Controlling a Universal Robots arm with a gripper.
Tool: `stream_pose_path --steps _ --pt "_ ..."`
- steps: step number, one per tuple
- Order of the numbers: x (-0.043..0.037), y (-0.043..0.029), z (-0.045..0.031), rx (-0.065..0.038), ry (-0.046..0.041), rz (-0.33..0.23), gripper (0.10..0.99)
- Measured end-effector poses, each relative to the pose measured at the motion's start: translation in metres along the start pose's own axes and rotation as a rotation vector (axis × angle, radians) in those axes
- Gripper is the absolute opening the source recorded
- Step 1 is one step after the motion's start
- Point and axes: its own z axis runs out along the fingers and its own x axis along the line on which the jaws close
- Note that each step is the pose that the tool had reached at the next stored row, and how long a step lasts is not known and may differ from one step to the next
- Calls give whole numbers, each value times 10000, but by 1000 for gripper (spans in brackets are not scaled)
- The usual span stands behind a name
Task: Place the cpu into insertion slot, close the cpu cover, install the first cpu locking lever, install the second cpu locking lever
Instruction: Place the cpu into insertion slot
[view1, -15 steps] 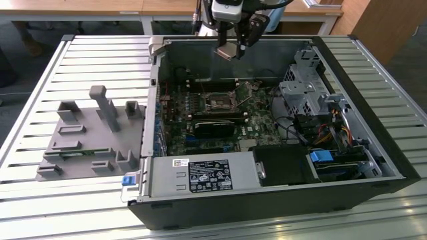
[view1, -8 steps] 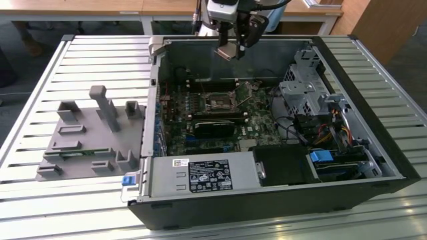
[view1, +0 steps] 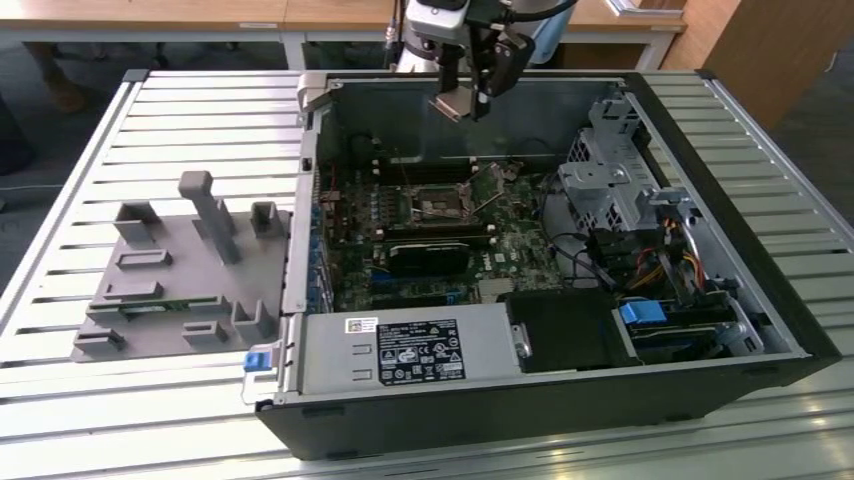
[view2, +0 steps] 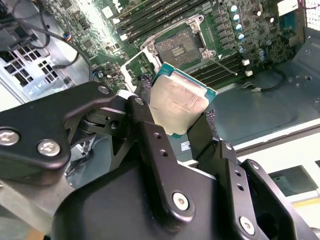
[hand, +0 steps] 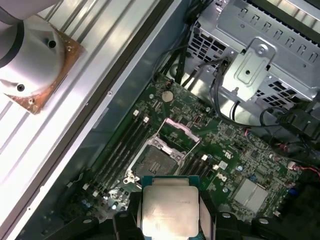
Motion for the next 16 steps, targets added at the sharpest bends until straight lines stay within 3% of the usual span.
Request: stream_pose_path --steps 16 --pt "0 -1 12 -18 -92 1055 541"
